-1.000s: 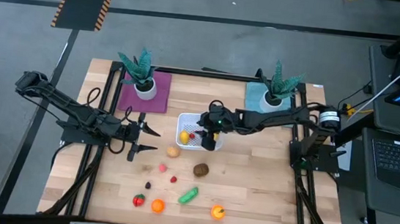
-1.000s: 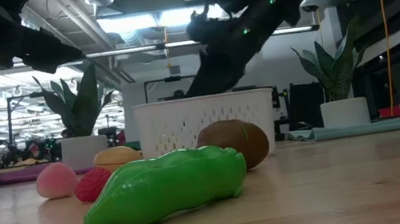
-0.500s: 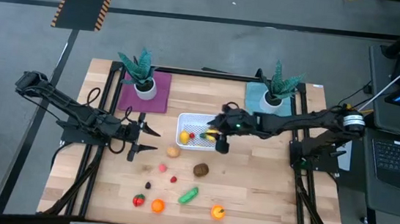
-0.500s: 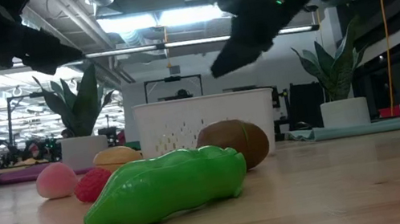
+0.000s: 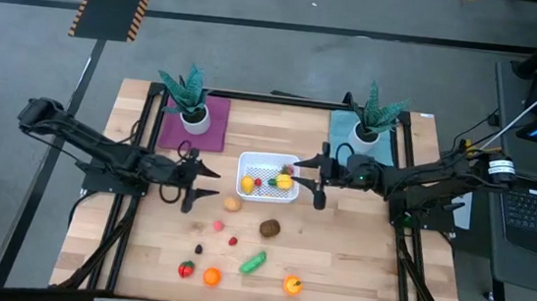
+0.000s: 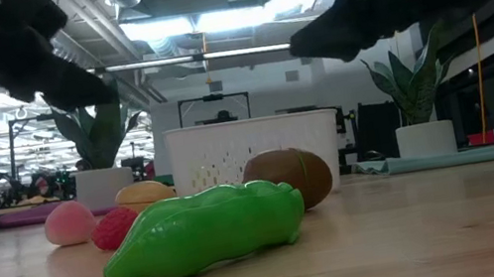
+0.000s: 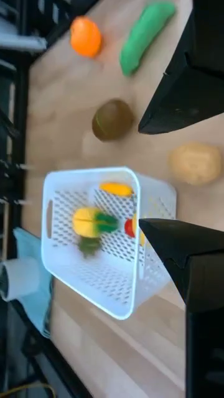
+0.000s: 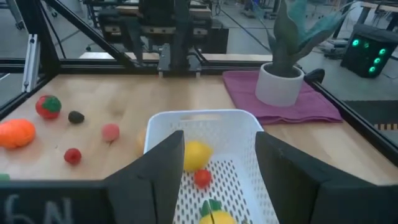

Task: Pick and placing Produce into tupperware
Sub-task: Put the brown potato into the white bin

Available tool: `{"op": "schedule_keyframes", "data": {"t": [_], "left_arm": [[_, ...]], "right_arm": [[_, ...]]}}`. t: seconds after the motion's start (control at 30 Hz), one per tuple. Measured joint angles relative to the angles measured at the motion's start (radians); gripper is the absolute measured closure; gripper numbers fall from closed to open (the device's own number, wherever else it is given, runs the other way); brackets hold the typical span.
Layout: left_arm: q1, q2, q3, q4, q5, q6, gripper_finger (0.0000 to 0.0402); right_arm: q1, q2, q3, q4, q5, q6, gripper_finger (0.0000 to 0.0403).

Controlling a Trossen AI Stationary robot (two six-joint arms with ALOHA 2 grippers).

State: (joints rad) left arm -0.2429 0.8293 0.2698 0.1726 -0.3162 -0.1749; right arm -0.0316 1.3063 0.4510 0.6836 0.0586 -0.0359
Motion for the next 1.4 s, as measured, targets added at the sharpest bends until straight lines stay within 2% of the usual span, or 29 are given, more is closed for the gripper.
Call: {"op": "schedule_keyframes", "data": {"t": [0.23, 0.47, 0.6, 0.9, 1.4], "left_arm": [[0.059, 0.14, 0.094, -0.029, 0.076, 0.001, 0.0177], [0.074, 0.22, 0.257, -0.343, 0.103, -0.042, 0.0177], [0.07, 0.27, 0.332, -0.428, 0.102, -0.06, 0.0177], [0.07, 0.344, 0.356, -0.43, 0.102, -0.06, 0.0177], [0.07, 0.35, 0.356, -0.432, 0.101, -0.095, 0.0177]], "right_arm": [[-0.031, 0.0, 0.0, 0.001, 0.001, -0.023, 0.0203], [-0.072, 0.0, 0.0, 0.001, 0.001, -0.025, 0.0203], [-0.083, 0.0, 0.0, -0.002, 0.001, -0.023, 0.0203], [-0.083, 0.0, 0.0, -0.01, 0.0, -0.016, 0.0203], [-0.082, 0.0, 0.0, -0.028, 0.0, 0.006, 0.0203]]}}
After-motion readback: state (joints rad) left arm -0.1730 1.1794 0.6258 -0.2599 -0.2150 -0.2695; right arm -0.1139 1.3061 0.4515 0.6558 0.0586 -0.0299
